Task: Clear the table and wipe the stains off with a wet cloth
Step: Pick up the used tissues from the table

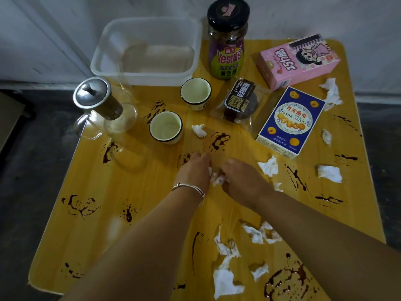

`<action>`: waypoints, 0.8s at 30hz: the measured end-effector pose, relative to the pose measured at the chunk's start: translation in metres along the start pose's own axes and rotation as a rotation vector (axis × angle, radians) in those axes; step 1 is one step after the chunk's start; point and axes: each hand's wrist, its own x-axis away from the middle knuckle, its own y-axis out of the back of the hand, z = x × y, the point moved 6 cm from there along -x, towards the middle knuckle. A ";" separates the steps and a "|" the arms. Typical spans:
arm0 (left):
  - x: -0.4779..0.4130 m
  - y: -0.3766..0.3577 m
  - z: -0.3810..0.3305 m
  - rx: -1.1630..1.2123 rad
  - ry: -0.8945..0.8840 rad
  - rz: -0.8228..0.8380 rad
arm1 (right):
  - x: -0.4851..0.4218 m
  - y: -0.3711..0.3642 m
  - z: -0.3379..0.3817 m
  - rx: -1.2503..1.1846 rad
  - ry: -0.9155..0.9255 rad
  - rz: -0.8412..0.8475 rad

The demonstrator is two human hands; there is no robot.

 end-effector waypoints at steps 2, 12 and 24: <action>-0.005 0.011 -0.004 0.060 -0.001 -0.078 | 0.000 0.012 -0.010 -0.053 -0.049 -0.067; -0.062 0.034 -0.015 -0.144 0.096 -0.085 | 0.006 0.045 -0.046 -0.020 -0.188 -0.293; -0.045 0.025 -0.047 0.043 -0.003 -0.083 | 0.025 0.035 -0.076 0.134 -0.393 -0.135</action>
